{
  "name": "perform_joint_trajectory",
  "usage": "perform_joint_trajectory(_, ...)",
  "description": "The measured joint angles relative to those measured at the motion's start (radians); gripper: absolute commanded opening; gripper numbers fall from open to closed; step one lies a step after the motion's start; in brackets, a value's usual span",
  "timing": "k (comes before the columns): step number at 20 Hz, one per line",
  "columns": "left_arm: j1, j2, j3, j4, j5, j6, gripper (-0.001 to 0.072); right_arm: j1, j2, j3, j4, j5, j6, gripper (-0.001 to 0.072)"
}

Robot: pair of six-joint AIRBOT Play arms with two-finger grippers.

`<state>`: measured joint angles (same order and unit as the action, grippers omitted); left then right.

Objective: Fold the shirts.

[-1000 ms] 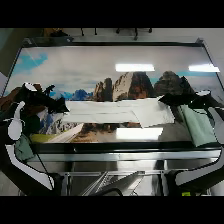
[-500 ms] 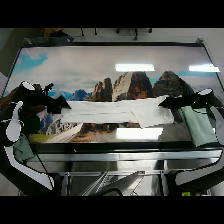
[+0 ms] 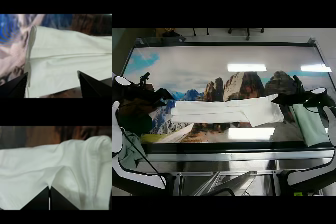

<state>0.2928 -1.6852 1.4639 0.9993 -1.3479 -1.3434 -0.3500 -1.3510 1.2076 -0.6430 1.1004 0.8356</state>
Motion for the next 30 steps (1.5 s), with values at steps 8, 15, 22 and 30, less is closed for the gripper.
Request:
perform_joint_trajectory(8,-0.045,0.027,0.000,-0.006,-0.003,0.000,0.0684,-0.013,-0.013,0.003,0.071,-0.116,-0.051,0.0621)
perform_joint_trajectory(15,-0.204,0.029,0.000,-0.009,0.014,0.000,0.0683,-0.043,-0.039,0.014,-0.099,-0.121,0.017,0.0657)
perform_joint_trajectory(22,-0.361,0.029,0.000,-0.009,0.104,0.000,0.0683,-0.027,-0.068,0.016,-0.118,-0.062,0.016,0.0457)
perform_joint_trajectory(30,-0.507,0.016,0.000,-0.010,0.235,0.000,0.0015,0.028,-0.085,0.056,-0.114,0.039,0.007,0.0021)
